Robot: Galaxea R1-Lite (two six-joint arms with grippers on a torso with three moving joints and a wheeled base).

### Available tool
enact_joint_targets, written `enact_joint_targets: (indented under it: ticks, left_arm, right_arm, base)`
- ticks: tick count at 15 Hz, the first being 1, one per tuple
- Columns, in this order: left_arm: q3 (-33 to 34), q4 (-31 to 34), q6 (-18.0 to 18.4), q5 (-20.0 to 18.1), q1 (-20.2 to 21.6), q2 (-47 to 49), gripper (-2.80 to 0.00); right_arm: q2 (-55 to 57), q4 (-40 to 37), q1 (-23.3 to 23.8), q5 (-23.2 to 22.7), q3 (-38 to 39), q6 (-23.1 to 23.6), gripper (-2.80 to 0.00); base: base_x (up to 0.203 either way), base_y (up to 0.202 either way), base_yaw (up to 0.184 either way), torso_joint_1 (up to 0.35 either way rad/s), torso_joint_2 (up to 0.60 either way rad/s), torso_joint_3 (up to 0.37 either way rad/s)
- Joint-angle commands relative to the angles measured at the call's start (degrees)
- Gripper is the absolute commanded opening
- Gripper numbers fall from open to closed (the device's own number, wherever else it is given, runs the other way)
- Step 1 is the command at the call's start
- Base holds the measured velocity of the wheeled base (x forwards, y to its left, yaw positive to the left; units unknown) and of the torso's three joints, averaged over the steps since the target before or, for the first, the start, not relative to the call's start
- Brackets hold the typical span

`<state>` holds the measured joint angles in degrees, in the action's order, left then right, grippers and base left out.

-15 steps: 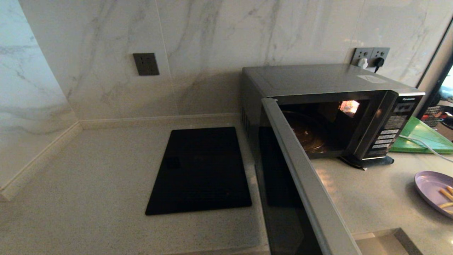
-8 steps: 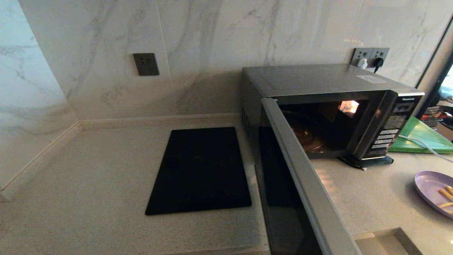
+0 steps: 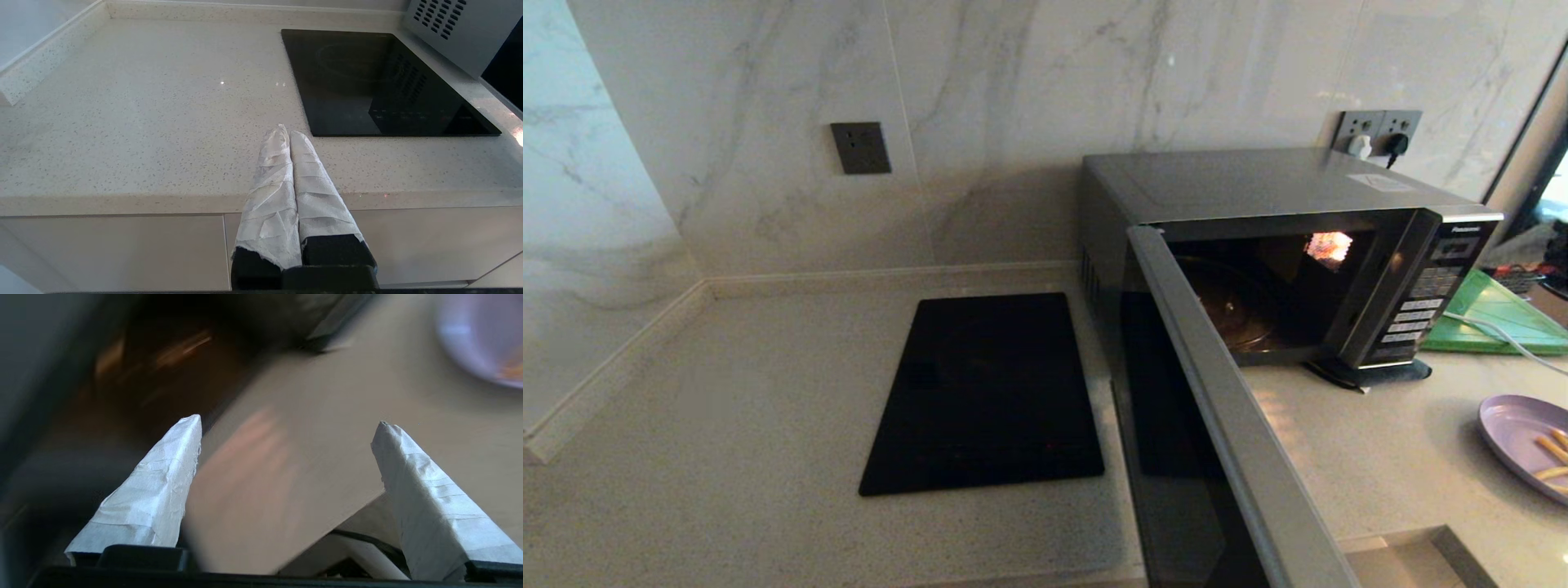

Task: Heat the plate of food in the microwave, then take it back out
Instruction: Close the microwave oven

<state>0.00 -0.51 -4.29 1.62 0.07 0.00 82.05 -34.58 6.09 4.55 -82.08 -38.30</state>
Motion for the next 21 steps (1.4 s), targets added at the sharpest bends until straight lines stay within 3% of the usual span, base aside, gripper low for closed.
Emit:
enact_joint_targets:
  ticks: [1,2,3,7,9,13,15,16,18,21]
  left_arm:
    - [0.00,-0.02,-0.02,0.05,0.01,0.09,-2.80]
    - [0.00,-0.02,-0.06,0.05,0.01,0.09,-2.80]
    - [0.00,-0.02,-0.04,0.05,0.01,0.09,-2.80]
    - [0.00,-0.02,-0.02,0.05,0.01,0.09,-2.80]
    - [0.00,-0.02,-0.02,0.05,0.01,0.09,-2.80]
    - [0.00,-0.02,-0.02,0.05,0.01,0.09,-2.80]
    - [0.00,-0.02,-0.02,0.05,0.01,0.09,-2.80]
    - [0.00,-0.02,-0.02,0.05,0.01,0.09,-2.80]
    - [0.00,-0.02,-0.02,0.05,0.01,0.09,-2.80]
    - [0.00,-0.02,-0.02,0.05,0.01,0.09,-2.80]
  right_arm:
    - [-3.81,-6.04,-9.48,0.16,-6.54,0.36,0.00]
    - [-4.16,-7.28,-11.88,0.75,-7.84,1.07,-0.34]
    - [-4.27,-8.38,-14.48,2.41,-8.57,2.56,-2.80]
    - [-3.29,-10.55,-23.51,10.54,-14.02,4.72,-2.80]
    - [-2.08,-13.82,-25.03,10.84,-14.71,5.75,-2.80]
    - [-1.06,-28.67,-31.02,10.34,-23.66,6.88,-2.80]
    - [-0.45,-35.23,-34.62,7.31,-29.19,6.70,-2.80]
    - [-0.32,-37.59,-37.00,3.00,-30.75,6.99,-2.80]
    - [-0.52,-38.38,-40.74,-3.12,-31.23,9.23,-2.80]
    - [0.16,-35.54,-42.49,-14.99,-31.29,13.92,-2.80]
  base:
    - [0.000,0.000,0.000,0.000,0.00,0.000]
    - [0.000,0.000,0.000,0.000,0.00,0.000]
    - [0.000,0.000,0.000,0.000,0.00,0.000]
    - [0.000,0.000,0.000,0.000,0.00,0.000]
    - [0.000,0.000,0.000,0.000,0.00,0.000]
    - [0.000,0.000,0.000,0.000,0.00,0.000]
    - [0.000,0.000,0.000,0.000,0.00,0.000]
    - [0.000,0.000,0.000,0.000,0.00,0.000]
    - [0.000,0.000,0.000,0.000,0.00,0.000]
    - [0.000,0.000,0.000,0.000,0.00,0.000]
